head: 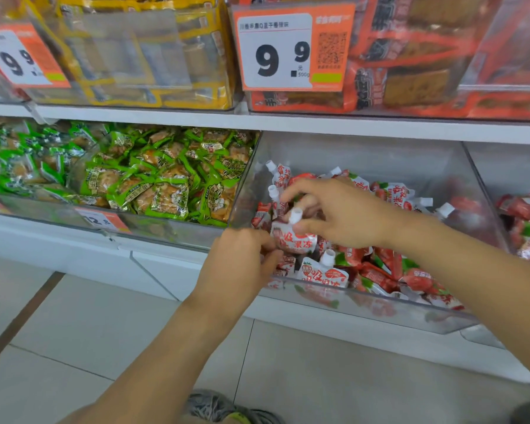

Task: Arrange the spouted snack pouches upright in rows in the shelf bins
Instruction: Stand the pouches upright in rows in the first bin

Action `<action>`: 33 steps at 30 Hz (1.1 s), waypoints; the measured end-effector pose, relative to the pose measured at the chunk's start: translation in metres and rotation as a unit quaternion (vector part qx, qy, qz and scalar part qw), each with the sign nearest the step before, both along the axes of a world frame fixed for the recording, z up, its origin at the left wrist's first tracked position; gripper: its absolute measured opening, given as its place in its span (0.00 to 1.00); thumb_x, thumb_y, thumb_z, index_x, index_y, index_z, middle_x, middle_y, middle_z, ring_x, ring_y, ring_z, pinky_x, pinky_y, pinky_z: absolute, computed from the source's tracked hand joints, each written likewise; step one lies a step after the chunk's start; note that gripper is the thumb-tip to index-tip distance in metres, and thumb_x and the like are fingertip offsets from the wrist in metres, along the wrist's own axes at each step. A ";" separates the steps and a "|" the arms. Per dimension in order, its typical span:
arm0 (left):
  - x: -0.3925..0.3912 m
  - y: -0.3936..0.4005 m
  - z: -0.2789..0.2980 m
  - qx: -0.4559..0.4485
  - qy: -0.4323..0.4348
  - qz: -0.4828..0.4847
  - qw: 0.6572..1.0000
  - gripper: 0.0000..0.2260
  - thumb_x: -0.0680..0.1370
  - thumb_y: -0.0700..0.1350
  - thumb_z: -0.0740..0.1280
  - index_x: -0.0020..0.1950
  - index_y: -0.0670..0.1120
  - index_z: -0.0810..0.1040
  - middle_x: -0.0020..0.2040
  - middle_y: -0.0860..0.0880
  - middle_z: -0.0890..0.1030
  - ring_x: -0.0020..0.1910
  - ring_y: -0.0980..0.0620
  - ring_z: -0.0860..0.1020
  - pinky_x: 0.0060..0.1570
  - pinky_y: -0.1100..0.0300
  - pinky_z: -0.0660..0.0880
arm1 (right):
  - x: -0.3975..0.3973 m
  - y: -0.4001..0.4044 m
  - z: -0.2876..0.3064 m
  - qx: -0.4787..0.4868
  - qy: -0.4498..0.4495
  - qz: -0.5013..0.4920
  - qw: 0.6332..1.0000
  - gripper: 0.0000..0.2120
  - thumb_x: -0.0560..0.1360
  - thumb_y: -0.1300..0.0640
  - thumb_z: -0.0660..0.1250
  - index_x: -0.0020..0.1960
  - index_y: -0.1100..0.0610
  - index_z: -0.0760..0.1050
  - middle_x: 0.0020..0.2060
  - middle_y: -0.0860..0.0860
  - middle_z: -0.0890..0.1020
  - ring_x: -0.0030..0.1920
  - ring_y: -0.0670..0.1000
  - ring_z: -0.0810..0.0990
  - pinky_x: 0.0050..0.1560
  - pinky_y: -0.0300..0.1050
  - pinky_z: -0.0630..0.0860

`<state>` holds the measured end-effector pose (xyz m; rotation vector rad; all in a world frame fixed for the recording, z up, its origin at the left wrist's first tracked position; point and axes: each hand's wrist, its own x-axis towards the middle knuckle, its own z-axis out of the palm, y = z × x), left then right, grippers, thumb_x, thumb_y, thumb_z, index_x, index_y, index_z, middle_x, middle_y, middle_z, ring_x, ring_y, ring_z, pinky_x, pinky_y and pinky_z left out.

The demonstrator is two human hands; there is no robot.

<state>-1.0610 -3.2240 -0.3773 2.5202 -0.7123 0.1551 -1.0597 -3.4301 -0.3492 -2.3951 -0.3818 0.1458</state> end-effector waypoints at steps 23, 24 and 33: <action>0.013 0.002 0.004 0.035 -0.020 -0.011 0.999 0.06 0.77 0.44 0.69 0.49 0.44 0.85 0.38 0.43 0.82 0.35 0.42 0.78 0.36 0.48 0.77 | 0.025 0.022 -0.024 -0.045 0.045 0.044 0.997 0.08 0.79 0.54 0.68 0.57 0.51 0.76 0.39 0.48 0.85 0.38 0.45 0.80 0.40 0.47 0.77; 0.012 0.003 0.003 0.035 -0.019 -0.020 0.999 0.07 0.77 0.46 0.69 0.50 0.45 0.84 0.38 0.44 0.82 0.35 0.43 0.78 0.36 0.48 0.77 | 0.026 0.023 -0.025 -0.047 0.052 0.044 0.997 0.07 0.79 0.54 0.67 0.57 0.51 0.76 0.39 0.48 0.86 0.40 0.47 0.82 0.42 0.49 0.78; 0.001 0.002 0.004 -0.002 0.032 -0.006 0.999 0.10 0.71 0.43 0.75 0.51 0.48 0.83 0.36 0.50 0.82 0.35 0.51 0.81 0.37 0.53 0.79 | 0.030 0.028 -0.028 -0.069 0.078 0.055 0.993 0.07 0.78 0.61 0.66 0.56 0.54 0.77 0.38 0.48 0.84 0.41 0.48 0.82 0.46 0.53 0.80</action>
